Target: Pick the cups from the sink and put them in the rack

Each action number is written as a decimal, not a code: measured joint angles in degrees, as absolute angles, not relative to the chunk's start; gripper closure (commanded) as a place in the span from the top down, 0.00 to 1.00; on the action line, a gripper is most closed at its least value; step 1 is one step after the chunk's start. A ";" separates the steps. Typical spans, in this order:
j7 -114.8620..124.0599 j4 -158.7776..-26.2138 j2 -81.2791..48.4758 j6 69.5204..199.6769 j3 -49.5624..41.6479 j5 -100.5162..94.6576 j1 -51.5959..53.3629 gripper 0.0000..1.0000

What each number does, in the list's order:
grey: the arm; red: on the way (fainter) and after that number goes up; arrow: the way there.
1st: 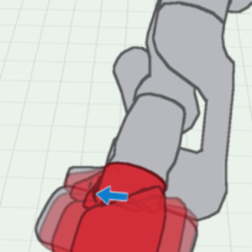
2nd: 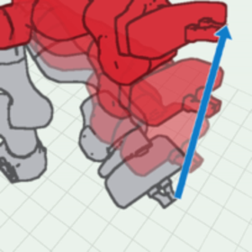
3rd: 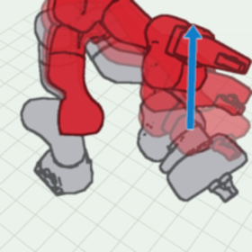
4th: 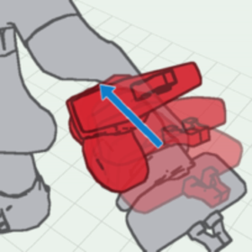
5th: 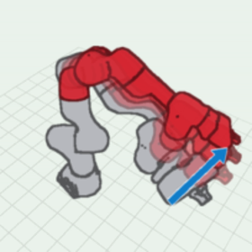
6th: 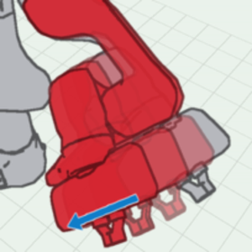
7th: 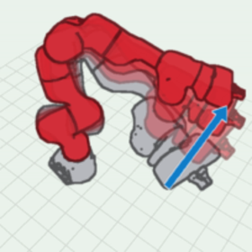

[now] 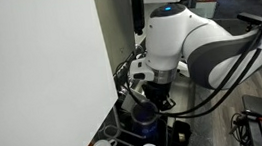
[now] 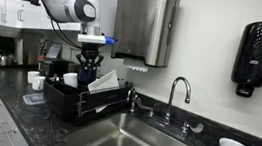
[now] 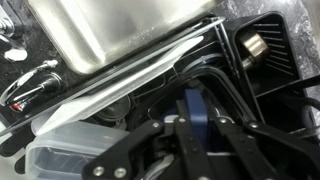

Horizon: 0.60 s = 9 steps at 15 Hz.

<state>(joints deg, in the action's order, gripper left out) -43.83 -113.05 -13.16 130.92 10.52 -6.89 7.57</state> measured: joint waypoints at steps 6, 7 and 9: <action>-38.44 -113.08 -14.39 130.92 10.61 -6.52 7.57 0.04; -37.70 -113.08 -14.52 130.92 10.67 -6.35 7.57 0.04; -37.06 -113.07 -14.80 130.92 10.93 -5.34 7.57 0.04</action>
